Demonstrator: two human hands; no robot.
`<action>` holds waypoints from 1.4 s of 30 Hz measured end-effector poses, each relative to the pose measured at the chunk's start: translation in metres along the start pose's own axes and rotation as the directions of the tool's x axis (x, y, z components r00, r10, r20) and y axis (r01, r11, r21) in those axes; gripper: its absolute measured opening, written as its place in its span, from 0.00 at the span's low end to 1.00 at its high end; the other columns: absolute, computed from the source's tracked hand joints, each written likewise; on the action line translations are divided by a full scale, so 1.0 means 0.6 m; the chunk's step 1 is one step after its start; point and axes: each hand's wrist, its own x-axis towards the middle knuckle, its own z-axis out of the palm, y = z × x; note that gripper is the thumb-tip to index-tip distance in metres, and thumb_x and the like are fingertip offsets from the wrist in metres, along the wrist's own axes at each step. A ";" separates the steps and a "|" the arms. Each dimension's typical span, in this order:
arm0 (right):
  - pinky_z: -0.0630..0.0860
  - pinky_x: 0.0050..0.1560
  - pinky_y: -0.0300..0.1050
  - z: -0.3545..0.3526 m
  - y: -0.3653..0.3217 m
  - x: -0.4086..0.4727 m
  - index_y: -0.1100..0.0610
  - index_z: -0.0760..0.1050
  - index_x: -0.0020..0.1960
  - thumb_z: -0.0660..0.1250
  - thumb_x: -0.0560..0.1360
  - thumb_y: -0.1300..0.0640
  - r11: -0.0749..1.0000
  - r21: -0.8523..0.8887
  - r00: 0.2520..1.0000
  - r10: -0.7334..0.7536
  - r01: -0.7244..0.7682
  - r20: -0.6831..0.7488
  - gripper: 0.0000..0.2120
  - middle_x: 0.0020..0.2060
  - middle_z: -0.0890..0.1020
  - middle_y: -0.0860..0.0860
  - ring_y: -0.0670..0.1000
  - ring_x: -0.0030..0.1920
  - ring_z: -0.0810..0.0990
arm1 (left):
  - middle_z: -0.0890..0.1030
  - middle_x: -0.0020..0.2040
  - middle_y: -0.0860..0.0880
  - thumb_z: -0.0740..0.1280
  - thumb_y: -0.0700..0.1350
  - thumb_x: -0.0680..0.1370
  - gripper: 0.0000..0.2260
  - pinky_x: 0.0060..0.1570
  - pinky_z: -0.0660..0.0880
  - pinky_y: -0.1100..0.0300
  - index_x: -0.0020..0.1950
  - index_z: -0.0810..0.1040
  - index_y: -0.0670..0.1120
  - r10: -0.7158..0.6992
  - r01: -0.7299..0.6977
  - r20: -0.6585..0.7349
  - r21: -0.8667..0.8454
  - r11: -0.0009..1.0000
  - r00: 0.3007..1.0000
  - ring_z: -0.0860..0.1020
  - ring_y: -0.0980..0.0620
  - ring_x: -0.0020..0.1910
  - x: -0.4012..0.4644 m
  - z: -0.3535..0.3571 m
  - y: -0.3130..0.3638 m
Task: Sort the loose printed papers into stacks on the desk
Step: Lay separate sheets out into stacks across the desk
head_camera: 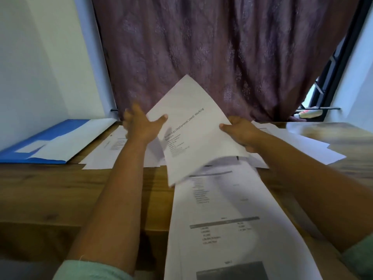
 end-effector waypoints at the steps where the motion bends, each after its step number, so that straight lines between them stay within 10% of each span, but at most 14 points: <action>1: 0.73 0.61 0.46 0.025 -0.011 0.018 0.62 0.69 0.70 0.63 0.81 0.55 0.999 0.002 0.999 0.032 -0.032 -0.016 0.20 0.60 0.75 0.51 0.56 0.62 0.75 | 0.57 0.78 0.43 0.78 0.61 0.66 0.54 0.68 0.68 0.42 0.80 0.47 0.49 -0.131 0.138 0.118 -0.055 0.989 0.984 0.63 0.39 0.74 0.010 -0.012 -0.025; 4: 0.71 0.67 0.52 0.109 -0.038 0.056 0.64 0.62 0.73 0.64 0.80 0.52 0.992 0.028 0.992 0.124 -0.124 -0.013 0.27 0.68 0.72 0.56 0.59 0.65 0.73 | 0.69 0.73 0.44 0.84 0.60 0.51 0.62 0.55 0.76 0.45 0.78 0.55 0.49 -0.345 0.420 0.488 -0.050 0.906 0.802 0.77 0.42 0.60 0.023 -0.057 -0.091; 6: 0.71 0.66 0.50 0.167 -0.054 0.066 0.63 0.57 0.74 0.66 0.79 0.50 0.989 0.060 0.990 0.137 -0.135 -0.025 0.31 0.68 0.72 0.58 0.59 0.65 0.74 | 0.69 0.73 0.47 0.84 0.46 0.59 0.53 0.58 0.75 0.48 0.77 0.59 0.50 -0.313 0.454 0.547 -0.142 0.880 0.776 0.74 0.42 0.65 0.033 -0.079 -0.124; 9: 0.71 0.55 0.43 0.234 -0.076 0.061 0.58 0.60 0.70 0.69 0.77 0.51 1.000 -0.015 1.000 0.020 -0.020 0.004 0.28 0.63 0.74 0.57 0.57 0.60 0.75 | 0.68 0.72 0.48 0.75 0.37 0.72 0.33 0.56 0.72 0.53 0.73 0.66 0.51 -0.237 0.317 0.295 -0.264 0.911 0.926 0.70 0.44 0.65 0.047 -0.098 -0.169; 13: 0.71 0.63 0.44 0.289 -0.090 0.059 0.60 0.77 0.61 0.71 0.75 0.51 0.972 -0.217 0.978 -0.041 0.086 0.205 0.19 0.63 0.76 0.55 0.55 0.63 0.74 | 0.75 0.67 0.42 0.73 0.41 0.76 0.22 0.61 0.72 0.51 0.68 0.72 0.43 -0.175 0.185 -0.095 0.110 0.976 0.980 0.74 0.42 0.64 0.069 -0.106 -0.212; 20: 0.62 0.70 0.47 0.323 -0.090 0.056 0.53 0.75 0.67 0.61 0.79 0.42 0.855 -0.413 0.911 -0.147 0.313 0.386 0.22 0.71 0.70 0.52 0.56 0.72 0.66 | 0.68 0.72 0.42 0.63 0.57 0.80 0.24 0.68 0.65 0.44 0.74 0.67 0.49 -0.158 0.098 0.033 0.652 0.752 0.987 0.63 0.40 0.72 0.065 -0.078 -0.217; 24: 0.68 0.66 0.49 0.253 -0.114 0.038 0.58 0.74 0.68 0.55 0.83 0.47 0.903 -0.268 0.887 -0.205 0.334 0.415 0.21 0.67 0.75 0.56 0.55 0.65 0.74 | 0.65 0.77 0.44 0.55 0.64 0.81 0.27 0.74 0.57 0.39 0.76 0.65 0.51 -0.089 -0.085 0.242 0.626 0.775 0.966 0.61 0.41 0.76 0.056 -0.061 -0.200; 29: 0.79 0.51 0.42 0.044 -0.088 0.005 0.60 0.78 0.53 0.61 0.81 0.63 0.984 0.131 0.948 -0.153 0.120 0.279 0.08 0.46 0.82 0.55 0.50 0.45 0.80 | 0.82 0.58 0.49 0.66 0.54 0.79 0.14 0.58 0.76 0.53 0.62 0.77 0.51 0.274 -0.351 0.287 0.264 0.898 0.918 0.78 0.49 0.55 -0.028 -0.050 -0.117; 35: 0.78 0.56 0.45 -0.110 0.050 -0.065 0.52 0.82 0.52 0.74 0.72 0.64 0.963 -0.262 0.948 0.024 0.063 0.317 0.11 0.46 0.84 0.51 0.50 0.49 0.81 | 0.80 0.55 0.55 0.72 0.55 0.75 0.12 0.46 0.73 0.67 0.57 0.80 0.53 0.413 -0.502 0.521 0.034 0.864 0.747 0.78 0.57 0.49 -0.137 0.014 -0.017; 39: 0.73 0.64 0.47 -0.088 0.094 -0.102 0.44 0.72 0.66 0.79 0.59 0.38 0.871 -0.491 0.917 0.170 0.032 0.362 0.39 0.59 0.76 0.42 0.48 0.59 0.75 | 0.73 0.68 0.55 0.71 0.67 0.69 0.31 0.59 0.72 0.57 0.68 0.72 0.55 0.352 -0.557 0.681 0.098 0.824 0.642 0.73 0.52 0.63 -0.155 0.062 0.014; 42: 0.70 0.67 0.50 -0.076 0.118 -0.101 0.43 0.65 0.72 0.79 0.56 0.37 0.882 -0.471 0.927 0.170 0.008 0.334 0.47 0.63 0.69 0.41 0.49 0.62 0.70 | 0.69 0.71 0.53 0.73 0.69 0.65 0.39 0.64 0.72 0.50 0.72 0.67 0.55 0.249 -0.563 0.764 0.175 0.808 0.595 0.69 0.50 0.66 -0.161 0.093 -0.001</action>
